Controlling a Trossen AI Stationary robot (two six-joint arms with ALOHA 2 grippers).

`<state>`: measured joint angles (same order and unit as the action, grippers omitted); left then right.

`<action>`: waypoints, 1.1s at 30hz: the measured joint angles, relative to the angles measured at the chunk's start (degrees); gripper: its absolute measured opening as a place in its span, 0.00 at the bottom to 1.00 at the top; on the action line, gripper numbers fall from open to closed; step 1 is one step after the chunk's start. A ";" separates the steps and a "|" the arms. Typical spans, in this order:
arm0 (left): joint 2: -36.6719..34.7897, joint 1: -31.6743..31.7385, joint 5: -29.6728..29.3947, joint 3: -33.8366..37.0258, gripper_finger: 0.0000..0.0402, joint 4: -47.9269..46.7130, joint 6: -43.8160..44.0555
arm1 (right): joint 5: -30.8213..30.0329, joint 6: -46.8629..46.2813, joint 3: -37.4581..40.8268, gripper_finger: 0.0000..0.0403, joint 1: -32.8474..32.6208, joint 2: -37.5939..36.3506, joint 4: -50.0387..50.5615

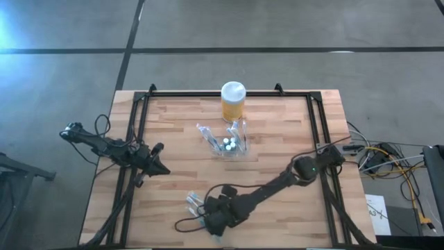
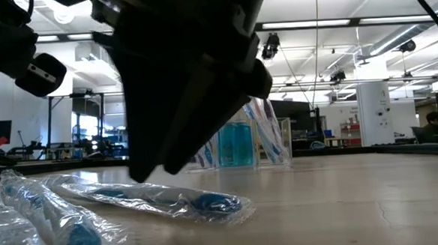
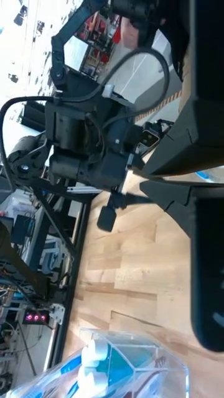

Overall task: Pick & Place toothbrushing station
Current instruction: Put the blue toothbrush into the transparent organizer

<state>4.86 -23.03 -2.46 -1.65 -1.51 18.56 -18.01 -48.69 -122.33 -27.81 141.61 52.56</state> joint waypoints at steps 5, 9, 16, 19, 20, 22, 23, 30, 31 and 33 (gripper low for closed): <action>0.00 0.00 0.22 0.00 0.06 -0.29 0.18 | 2.09 0.67 0.39 0.44 1.00 0.20 2.56; 0.00 0.00 0.22 0.00 0.06 -0.38 0.48 | 6.38 1.14 0.97 0.47 1.39 0.25 2.53; 0.00 0.00 0.22 0.00 0.06 -0.45 1.12 | 6.59 3.51 2.83 0.44 2.02 0.04 2.00; 0.00 0.00 0.22 0.00 0.06 -0.46 1.12 | 7.24 3.62 4.65 0.40 2.28 -0.26 1.67; 0.00 0.00 0.21 0.00 0.06 -0.44 1.12 | 7.54 3.44 5.24 0.38 2.37 -0.32 1.55; 0.00 0.00 0.19 0.00 0.06 -0.33 1.12 | 7.70 3.07 6.53 0.34 2.42 -0.40 1.42; 0.00 0.00 0.20 0.00 0.06 -0.27 1.08 | 7.68 3.06 7.10 0.31 2.42 -0.40 1.41; 0.00 0.00 0.39 0.07 0.04 0.19 0.59 | 7.26 4.07 7.59 0.07 2.31 -0.38 2.36; 0.00 0.00 0.40 0.09 0.03 0.28 0.36 | 6.92 4.70 7.27 0.05 2.27 -0.40 2.61; 0.00 0.00 0.42 0.09 0.02 0.36 -0.49 | 5.67 5.79 6.84 0.05 2.14 -0.99 2.79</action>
<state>4.86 -23.03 -2.04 -1.56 -1.15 18.06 -12.33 -42.89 -115.49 -25.67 140.62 55.35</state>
